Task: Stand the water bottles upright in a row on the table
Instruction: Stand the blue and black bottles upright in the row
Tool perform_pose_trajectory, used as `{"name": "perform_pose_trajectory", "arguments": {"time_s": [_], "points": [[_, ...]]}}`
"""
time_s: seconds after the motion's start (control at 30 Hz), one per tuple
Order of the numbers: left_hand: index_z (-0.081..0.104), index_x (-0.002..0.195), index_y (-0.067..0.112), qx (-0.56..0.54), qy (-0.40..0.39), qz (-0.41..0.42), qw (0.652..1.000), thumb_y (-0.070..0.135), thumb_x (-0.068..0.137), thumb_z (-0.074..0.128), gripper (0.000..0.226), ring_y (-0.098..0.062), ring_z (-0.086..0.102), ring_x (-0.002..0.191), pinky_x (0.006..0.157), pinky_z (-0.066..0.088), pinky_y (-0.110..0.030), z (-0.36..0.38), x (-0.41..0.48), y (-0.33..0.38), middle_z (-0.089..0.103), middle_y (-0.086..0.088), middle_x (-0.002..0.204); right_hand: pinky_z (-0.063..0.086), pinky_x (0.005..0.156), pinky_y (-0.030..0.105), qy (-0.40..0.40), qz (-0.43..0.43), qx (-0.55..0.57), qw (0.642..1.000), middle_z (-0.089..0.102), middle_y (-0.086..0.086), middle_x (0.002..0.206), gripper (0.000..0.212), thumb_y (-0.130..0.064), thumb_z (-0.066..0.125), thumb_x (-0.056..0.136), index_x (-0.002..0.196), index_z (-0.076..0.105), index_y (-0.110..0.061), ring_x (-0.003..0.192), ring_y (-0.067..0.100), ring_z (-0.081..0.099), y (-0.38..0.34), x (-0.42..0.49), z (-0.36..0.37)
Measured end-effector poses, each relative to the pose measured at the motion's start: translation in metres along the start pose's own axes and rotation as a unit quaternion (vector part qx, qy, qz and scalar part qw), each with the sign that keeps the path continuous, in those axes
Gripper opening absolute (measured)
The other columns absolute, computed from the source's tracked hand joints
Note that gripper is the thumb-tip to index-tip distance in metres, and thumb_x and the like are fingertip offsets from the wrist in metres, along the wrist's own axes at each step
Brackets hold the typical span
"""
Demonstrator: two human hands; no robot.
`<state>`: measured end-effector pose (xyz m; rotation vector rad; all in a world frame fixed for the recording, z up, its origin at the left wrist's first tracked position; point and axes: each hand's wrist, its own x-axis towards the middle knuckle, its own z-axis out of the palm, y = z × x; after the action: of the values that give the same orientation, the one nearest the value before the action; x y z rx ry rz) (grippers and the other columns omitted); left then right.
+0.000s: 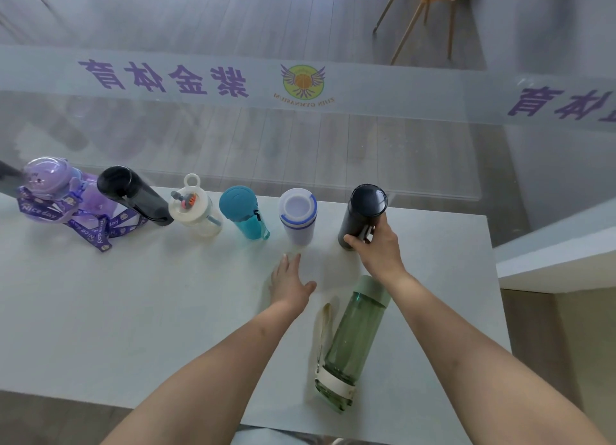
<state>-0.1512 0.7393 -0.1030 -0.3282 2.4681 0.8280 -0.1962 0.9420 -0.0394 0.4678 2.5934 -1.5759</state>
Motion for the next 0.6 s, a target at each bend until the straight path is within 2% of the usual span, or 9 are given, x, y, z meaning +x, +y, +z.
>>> {"name": "perform_pose_trajectory", "arguments": {"time_s": [0.27,0.6], "points": [[0.022,0.158,0.036,0.108,-0.05,0.014,0.993,0.044,0.098,0.058,0.071,-0.022,-0.011,0.156,0.123,0.015,-0.053,0.0041,-0.0048,-0.0021,-0.015,-0.003,0.169,0.045,0.084,0.031,0.001,0.001,-0.001,1.0,0.065,-0.003,0.111,0.06,-0.019,0.086,0.076,0.124,0.051,-0.019,0.104,0.021,0.059,0.0046,-0.0002,-0.0011],[0.017,0.16,0.035,0.126,-0.082,0.016,0.989,0.044,0.1,0.054,0.071,-0.023,-0.015,0.155,0.121,0.014,-0.058,-0.0005,-0.0054,-0.0018,-0.02,-0.003,0.168,0.044,0.081,0.033,0.018,-0.004,-0.017,1.0,0.063,0.0,0.109,0.059,-0.024,0.086,0.075,0.121,0.05,-0.02,0.1,0.023,0.057,0.006,-0.0026,0.0071]]}}
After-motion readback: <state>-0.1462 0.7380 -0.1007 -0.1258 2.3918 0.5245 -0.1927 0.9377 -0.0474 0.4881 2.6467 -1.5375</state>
